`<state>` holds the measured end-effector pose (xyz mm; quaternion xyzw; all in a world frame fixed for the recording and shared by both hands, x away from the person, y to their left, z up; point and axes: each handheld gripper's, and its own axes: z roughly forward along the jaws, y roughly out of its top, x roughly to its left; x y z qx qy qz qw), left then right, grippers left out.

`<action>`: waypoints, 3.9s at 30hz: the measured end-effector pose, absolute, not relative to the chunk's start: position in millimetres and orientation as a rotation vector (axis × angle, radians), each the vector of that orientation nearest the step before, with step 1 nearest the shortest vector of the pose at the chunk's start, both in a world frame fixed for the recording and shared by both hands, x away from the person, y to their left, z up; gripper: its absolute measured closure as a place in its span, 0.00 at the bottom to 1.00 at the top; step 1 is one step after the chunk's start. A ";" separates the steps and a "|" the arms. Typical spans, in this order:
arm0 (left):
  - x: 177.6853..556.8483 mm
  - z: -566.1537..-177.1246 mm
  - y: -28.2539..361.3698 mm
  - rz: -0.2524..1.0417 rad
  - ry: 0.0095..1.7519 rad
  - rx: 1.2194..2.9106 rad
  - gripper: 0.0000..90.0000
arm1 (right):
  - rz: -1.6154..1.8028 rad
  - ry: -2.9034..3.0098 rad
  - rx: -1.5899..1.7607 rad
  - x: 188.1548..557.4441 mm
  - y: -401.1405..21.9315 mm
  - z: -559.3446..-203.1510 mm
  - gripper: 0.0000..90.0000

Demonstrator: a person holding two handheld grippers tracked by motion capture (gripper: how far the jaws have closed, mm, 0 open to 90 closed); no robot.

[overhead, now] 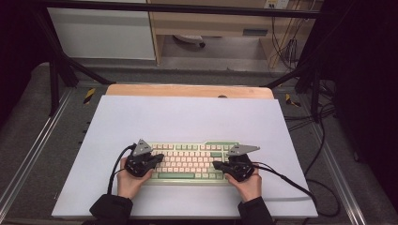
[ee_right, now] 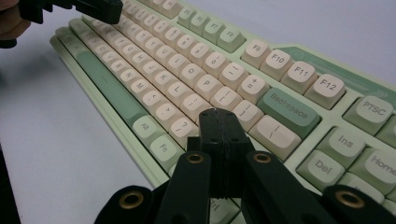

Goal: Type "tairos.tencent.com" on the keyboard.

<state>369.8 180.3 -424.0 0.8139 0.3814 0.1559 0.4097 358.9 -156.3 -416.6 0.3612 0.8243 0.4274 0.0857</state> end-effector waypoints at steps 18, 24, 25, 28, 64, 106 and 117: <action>358.2 -418.7 197.3 0.382 0.954 2.030 1.00 | 1.309 2.461 1.054 355.0 -149.5 -411.6 1.00; 354.9 -419.5 203.9 0.383 0.953 2.029 1.00 | 1.309 2.471 1.039 354.4 -143.2 -411.1 1.00; 354.2 -419.7 204.9 0.381 0.951 2.030 1.00 | 1.310 2.475 1.035 354.5 -142.5 -411.1 1.00; 351.9 -420.1 207.9 0.383 0.947 2.032 1.00 | 1.308 2.480 1.028 354.3 -139.0 -411.1 1.00; 349.5 -423.6 219.6 0.359 0.962 2.016 1.00 | 1.302 2.564 0.950 366.9 -62.0 -419.7 1.00; 349.3 -422.7 219.2 0.363 0.958 2.015 1.00 | 1.281 2.563 0.938 365.7 -65.5 -417.2 1.00; 349.1 -421.7 216.9 0.364 0.951 2.017 1.00 | 1.276 2.538 0.981 366.2 -87.5 -415.5 1.00</action>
